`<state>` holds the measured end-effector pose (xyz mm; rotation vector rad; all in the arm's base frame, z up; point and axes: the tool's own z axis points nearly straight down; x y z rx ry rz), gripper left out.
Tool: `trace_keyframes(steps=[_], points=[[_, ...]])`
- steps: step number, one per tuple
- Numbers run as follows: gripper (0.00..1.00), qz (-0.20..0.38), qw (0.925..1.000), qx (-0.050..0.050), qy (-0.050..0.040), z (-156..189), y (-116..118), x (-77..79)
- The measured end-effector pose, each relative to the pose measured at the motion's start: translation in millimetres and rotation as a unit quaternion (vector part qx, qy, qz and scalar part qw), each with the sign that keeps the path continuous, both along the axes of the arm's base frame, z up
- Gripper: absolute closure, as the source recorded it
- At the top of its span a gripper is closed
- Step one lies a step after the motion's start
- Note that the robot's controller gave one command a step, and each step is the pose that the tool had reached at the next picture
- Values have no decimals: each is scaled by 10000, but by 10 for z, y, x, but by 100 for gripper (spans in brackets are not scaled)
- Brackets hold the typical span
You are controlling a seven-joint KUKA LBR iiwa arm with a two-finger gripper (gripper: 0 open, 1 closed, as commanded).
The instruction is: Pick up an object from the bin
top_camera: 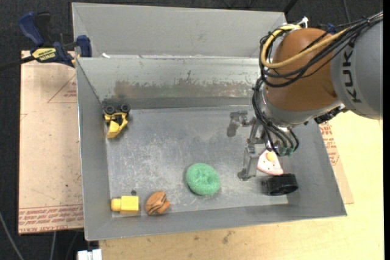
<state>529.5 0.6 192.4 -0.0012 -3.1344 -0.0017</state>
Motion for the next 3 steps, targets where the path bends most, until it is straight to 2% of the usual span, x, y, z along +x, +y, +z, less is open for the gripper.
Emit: trace_keyframes(steps=[1,2,3], points=[[0,-1,10000,0,-40,46,0,14],[0,268,9996,-3,-69,-503,169,-192],[0,511,9987,10,-15,-790,20,-297]])
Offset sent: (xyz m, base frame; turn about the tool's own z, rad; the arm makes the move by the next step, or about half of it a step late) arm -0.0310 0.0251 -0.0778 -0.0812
